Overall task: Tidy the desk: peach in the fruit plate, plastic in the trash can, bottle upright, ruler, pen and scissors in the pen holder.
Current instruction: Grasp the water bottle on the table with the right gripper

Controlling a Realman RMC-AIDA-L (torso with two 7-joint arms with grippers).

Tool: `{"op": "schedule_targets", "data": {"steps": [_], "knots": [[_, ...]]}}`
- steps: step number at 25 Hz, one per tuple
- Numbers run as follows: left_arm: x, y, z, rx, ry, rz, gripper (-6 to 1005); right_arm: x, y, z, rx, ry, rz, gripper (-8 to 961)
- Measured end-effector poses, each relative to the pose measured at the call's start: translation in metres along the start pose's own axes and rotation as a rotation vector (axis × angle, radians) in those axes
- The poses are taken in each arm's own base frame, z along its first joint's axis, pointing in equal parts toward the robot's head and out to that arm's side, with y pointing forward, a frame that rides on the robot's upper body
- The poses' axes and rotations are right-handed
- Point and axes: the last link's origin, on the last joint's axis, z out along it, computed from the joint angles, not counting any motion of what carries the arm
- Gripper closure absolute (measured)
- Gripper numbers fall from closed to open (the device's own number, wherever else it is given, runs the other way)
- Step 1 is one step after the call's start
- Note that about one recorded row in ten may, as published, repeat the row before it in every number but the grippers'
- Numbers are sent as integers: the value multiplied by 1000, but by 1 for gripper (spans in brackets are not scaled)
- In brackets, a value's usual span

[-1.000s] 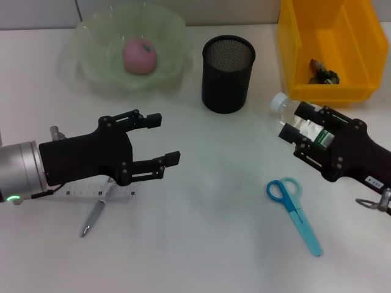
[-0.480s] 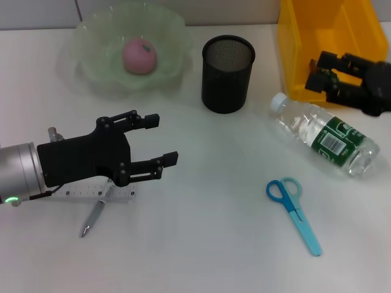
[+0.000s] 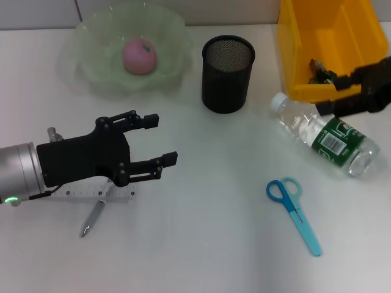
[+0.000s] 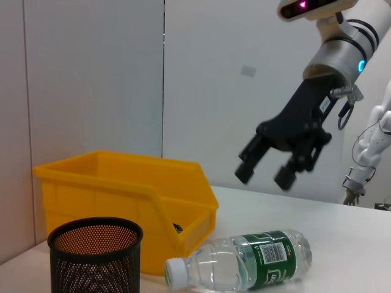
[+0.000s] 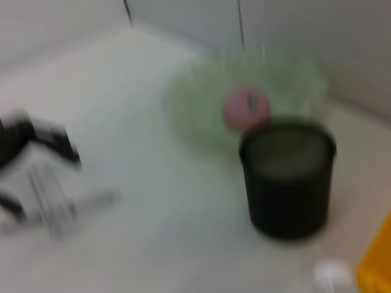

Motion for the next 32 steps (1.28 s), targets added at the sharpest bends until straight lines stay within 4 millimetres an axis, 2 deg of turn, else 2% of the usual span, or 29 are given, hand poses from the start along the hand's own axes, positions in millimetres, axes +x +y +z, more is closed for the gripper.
{"op": "schedule_targets", "data": {"steps": [4,7,10,21,32], "knots": [[0,0,0,1,1,4,203,-8,0,4,20,111,49,186],[1,0,1,-2,2,12,203,-16,3,16,60,282,115,185],[1,-1,2,-5,3,13,203,-17,5,26,109,353,124,185],[2,-1,3,-5,2,15,203,-21,1,33,187,365,125,184],[1,-3,3,5,-3,13,203,-12,-5,49,215,387,148,183]]}}
